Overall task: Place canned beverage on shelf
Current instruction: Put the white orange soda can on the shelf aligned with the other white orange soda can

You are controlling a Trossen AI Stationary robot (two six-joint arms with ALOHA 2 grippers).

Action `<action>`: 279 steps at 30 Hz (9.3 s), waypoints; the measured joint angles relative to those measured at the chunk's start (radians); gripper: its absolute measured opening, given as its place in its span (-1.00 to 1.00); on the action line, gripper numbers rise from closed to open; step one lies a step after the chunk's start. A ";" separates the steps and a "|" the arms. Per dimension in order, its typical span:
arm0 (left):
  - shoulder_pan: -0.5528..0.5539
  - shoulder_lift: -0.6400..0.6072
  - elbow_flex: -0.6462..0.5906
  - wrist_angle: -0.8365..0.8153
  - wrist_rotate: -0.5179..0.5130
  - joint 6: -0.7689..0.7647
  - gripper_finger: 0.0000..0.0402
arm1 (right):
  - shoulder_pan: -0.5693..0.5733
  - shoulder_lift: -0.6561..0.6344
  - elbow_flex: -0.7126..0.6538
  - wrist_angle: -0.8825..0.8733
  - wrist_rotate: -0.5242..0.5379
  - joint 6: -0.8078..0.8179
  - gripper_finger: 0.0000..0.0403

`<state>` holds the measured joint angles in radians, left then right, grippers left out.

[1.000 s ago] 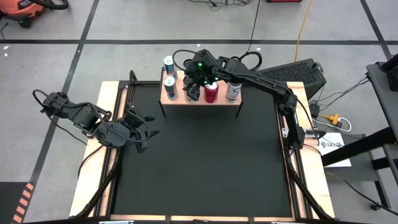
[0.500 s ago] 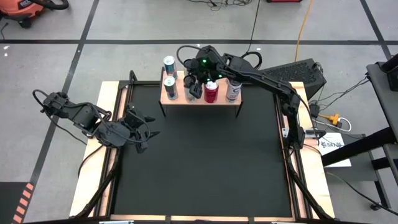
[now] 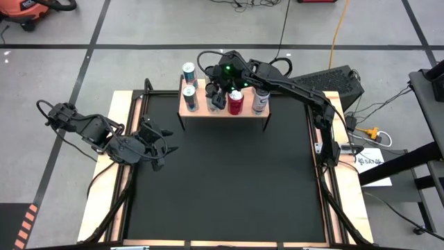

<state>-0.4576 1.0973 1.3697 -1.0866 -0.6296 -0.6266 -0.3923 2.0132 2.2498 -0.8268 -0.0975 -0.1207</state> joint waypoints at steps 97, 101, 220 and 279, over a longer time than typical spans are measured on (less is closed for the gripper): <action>0.000 0.000 0.000 0.000 0.028 0.003 0.31 | 0.067 -0.014 0.000 -0.068 0.361 0.638 0.25; 0.000 0.000 0.000 0.000 0.028 0.002 0.31 | 0.077 -0.014 0.000 -0.070 0.361 0.695 0.25; 0.000 0.000 0.000 0.001 0.078 0.002 0.31 | 0.107 -0.069 -0.001 -0.028 0.311 0.492 0.61; 0.413 0.155 0.076 0.132 0.069 0.509 0.31 | 0.181 -0.348 0.000 -0.503 0.148 0.230 0.23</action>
<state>-0.0444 1.2523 1.4456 -0.9548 -0.5606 -0.1177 -0.2109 1.6653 2.2497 -1.3302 0.0509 0.1090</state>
